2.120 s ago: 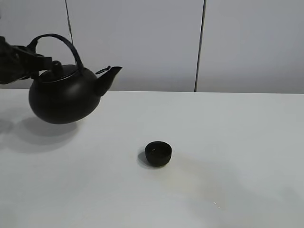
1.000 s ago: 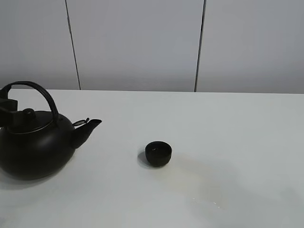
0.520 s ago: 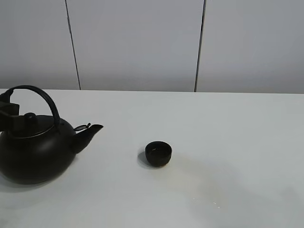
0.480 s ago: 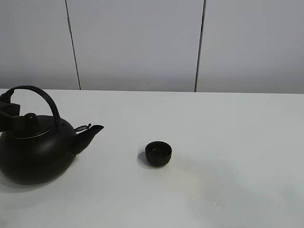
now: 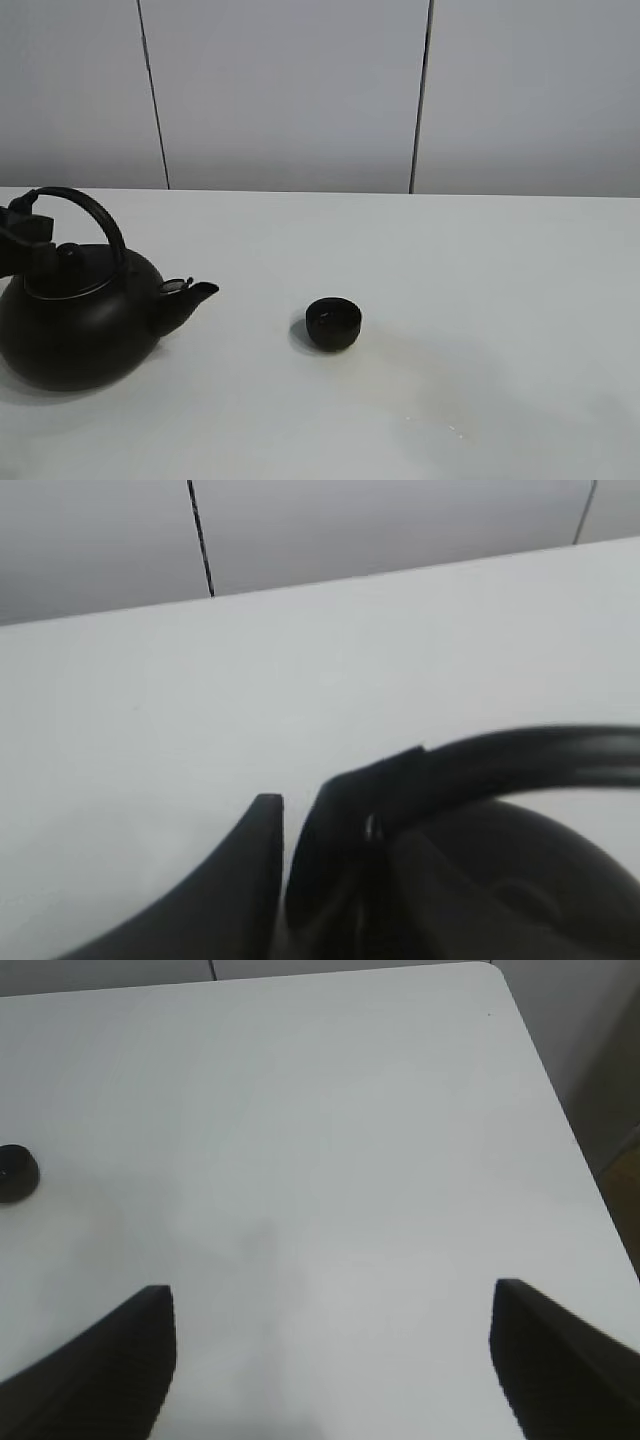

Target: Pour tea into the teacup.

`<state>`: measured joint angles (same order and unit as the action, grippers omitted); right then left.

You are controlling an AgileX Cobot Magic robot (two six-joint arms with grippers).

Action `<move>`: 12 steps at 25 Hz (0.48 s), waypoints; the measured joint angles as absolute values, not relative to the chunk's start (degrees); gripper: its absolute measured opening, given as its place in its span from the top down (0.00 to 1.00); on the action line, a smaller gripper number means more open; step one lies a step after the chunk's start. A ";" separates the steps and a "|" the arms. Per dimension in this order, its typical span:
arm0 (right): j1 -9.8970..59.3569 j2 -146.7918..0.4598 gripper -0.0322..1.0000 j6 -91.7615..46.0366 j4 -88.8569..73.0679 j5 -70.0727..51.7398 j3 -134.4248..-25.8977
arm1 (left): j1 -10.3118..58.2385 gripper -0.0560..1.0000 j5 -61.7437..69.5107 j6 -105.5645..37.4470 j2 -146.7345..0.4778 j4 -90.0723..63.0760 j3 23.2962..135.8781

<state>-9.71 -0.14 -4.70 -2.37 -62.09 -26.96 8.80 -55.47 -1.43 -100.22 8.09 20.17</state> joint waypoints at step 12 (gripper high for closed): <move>-9.71 -0.14 0.40 -4.70 -2.37 -62.09 -26.96 | 8.73 0.43 -63.13 -0.52 -99.24 7.89 14.25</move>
